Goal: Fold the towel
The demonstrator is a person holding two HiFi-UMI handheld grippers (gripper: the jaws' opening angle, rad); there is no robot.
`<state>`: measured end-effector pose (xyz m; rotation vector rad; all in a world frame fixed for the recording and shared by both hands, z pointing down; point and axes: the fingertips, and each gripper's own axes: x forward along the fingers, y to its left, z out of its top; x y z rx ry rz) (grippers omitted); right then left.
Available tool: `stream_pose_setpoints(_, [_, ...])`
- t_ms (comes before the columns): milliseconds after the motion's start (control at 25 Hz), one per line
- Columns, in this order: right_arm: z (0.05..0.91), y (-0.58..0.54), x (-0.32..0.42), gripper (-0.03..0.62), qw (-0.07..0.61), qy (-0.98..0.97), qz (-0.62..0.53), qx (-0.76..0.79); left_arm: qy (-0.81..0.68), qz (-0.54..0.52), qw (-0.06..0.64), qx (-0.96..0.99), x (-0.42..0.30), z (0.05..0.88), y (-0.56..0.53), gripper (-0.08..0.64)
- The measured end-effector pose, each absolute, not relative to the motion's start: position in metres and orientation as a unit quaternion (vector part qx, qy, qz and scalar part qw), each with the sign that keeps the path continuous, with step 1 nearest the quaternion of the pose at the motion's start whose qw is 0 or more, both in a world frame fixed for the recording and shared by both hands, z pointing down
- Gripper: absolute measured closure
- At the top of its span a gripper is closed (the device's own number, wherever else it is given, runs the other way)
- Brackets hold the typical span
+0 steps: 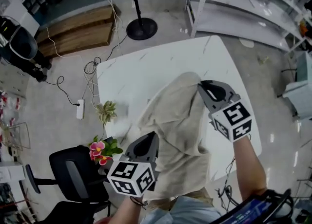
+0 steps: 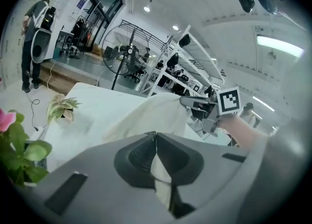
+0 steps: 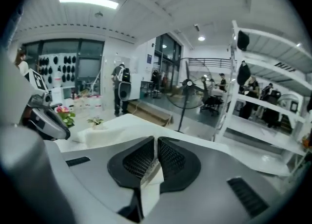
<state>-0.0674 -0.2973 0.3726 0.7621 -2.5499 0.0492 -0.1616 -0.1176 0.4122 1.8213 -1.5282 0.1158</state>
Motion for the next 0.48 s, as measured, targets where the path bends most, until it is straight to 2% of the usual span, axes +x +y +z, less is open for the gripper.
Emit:
stream_pose_setpoints(160, [0.382, -0.328, -0.005, 0.555, 0.256, -0.902, 0.015, 0.347, -0.594, 0.066, 0.365, 0.714, -0.153, 0.420, -0.130, 0.551])
stream_pose_setpoints(320, [0.396, -0.333, 0.020, 0.555, 0.265, -0.894, 0.015, 0.360, -0.601, 0.092, 0.343, 0.716, -0.157, 0.432, -0.154, 0.547])
stream_pose_setpoints(400, [0.396, -0.333, 0.023, 0.555, 0.259, -0.897, 0.018, 0.358, -0.590, 0.118, 0.328, 0.728, -0.155, 0.442, -0.168, 0.419])
stream_pose_setpoints(480, [0.396, -0.333, 0.022, 0.555, 0.253, -0.900, 0.023, 0.353, -0.572, 0.145, 0.309, 0.746, -0.148, 0.451, -0.179, 0.341])
